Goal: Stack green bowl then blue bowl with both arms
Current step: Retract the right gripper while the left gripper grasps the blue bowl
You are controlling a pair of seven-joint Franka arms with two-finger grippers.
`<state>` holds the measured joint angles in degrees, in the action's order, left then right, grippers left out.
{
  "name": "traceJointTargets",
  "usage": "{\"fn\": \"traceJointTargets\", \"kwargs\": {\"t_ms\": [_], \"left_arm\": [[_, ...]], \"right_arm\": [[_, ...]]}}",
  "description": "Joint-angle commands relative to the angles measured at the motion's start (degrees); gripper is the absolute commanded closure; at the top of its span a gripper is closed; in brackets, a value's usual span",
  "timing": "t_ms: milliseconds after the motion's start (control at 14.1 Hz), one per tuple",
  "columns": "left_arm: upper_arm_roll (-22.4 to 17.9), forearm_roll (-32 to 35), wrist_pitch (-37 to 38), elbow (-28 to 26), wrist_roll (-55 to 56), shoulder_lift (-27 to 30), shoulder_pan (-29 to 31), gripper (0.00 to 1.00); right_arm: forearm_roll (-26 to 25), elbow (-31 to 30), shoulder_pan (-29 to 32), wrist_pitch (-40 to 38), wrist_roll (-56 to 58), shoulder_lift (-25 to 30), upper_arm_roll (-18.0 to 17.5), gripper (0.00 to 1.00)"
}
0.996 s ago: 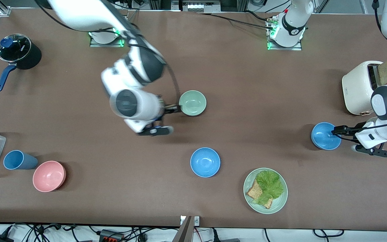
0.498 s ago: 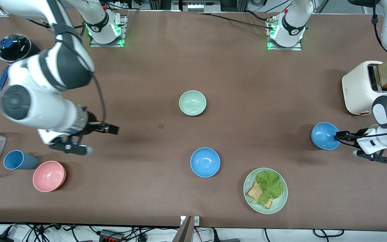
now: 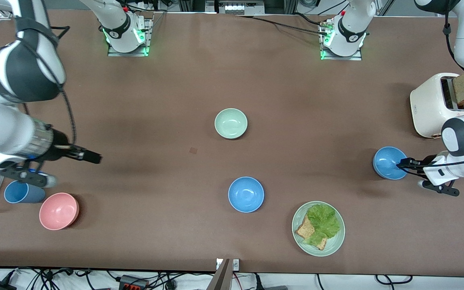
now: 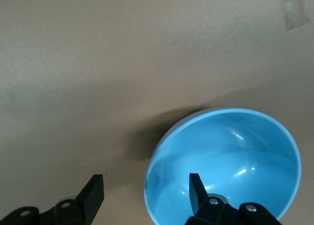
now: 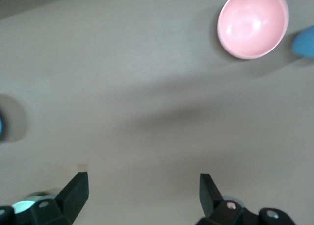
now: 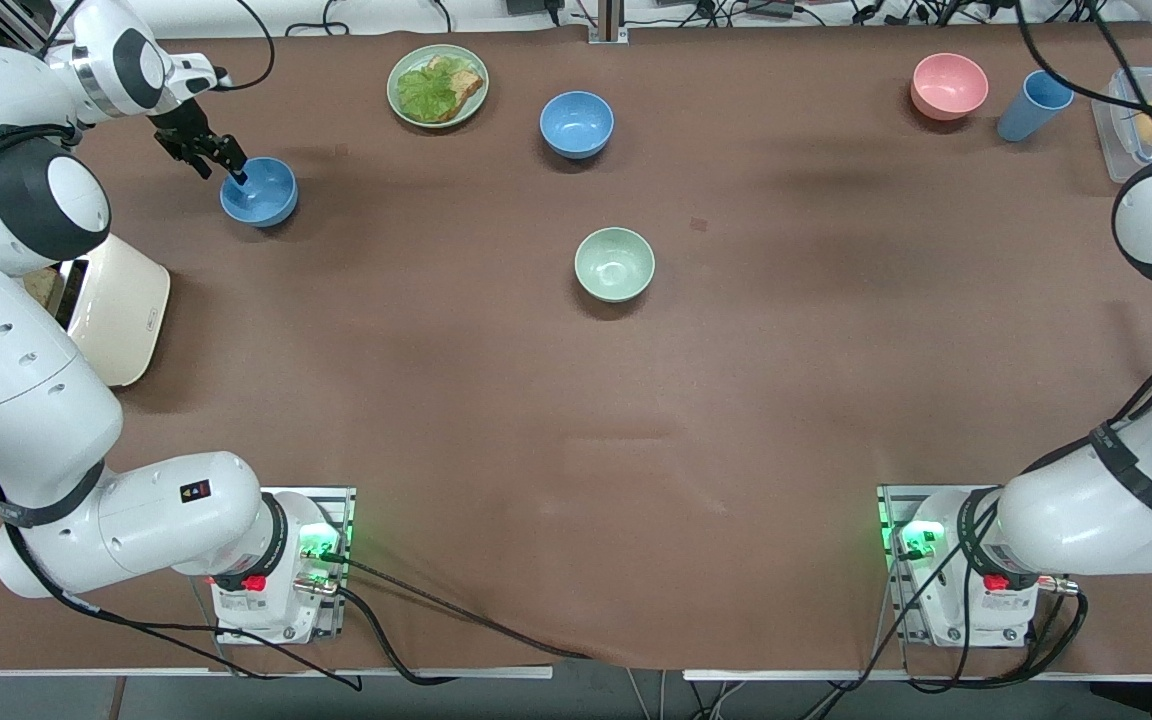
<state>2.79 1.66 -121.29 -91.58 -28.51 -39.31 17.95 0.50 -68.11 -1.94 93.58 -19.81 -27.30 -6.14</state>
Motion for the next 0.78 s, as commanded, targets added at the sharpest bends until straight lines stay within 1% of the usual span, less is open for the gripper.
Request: {"fn": "traceJointTargets", "kwargs": {"t_ms": [0, 71, 213, 285, 356, 427, 569, 640, 711], "left_arm": [[0.55, 0.36, -0.09, -0.18, -1.37, -0.33, 0.86, 0.24], [0.64, 0.36, -0.09, -0.35, -1.37, -0.42, 1.04, 0.24], [1.08, 0.36, -0.96, -1.40, -1.55, -0.42, 1.74, 0.27], [1.08, 0.36, -1.92, -2.63, -1.90, -0.33, 1.74, 0.29], [1.08, 0.27, -2.28, -2.81, -2.16, -0.33, 1.74, 0.33], [1.08, 0.27, -2.28, -2.82, -2.08, -0.33, 1.74, 0.37], [1.08, 0.27, -2.20, -2.82, -2.07, -0.33, 1.74, 0.55], [1.08, 0.27, -2.20, -2.82, -2.07, -0.33, 1.74, 0.59], [1.08, 0.27, -2.20, -2.82, -2.07, -0.33, 1.65, 0.69]], "right_arm": [[-0.50, -3.08, 2.81, 0.37, 6.88, 4.27, 1.73, 0.00], [-0.59, -3.17, 3.61, 0.29, 9.94, 5.23, 2.35, 0.00], [0.28, -3.08, 3.79, -0.41, 15.22, 6.55, 6.29, 0.00], [0.20, -3.17, 3.70, -0.42, 17.07, 7.87, 7.09, 0.00], [-0.14, -3.26, 3.79, -0.50, 17.52, 8.92, 7.10, 0.00], [-0.24, -3.78, 4.14, -0.59, 17.62, 9.89, 7.01, 0.00], [-0.24, -6.06, 4.84, -1.72, 19.10, 12.18, 6.66, 0.00], [-0.50, -7.46, 4.84, -3.04, 19.89, 13.58, 6.84, 0.00], [-0.59, -8.52, 4.84, -3.23, 19.90, 14.38, 7.01, 0.00]]}}
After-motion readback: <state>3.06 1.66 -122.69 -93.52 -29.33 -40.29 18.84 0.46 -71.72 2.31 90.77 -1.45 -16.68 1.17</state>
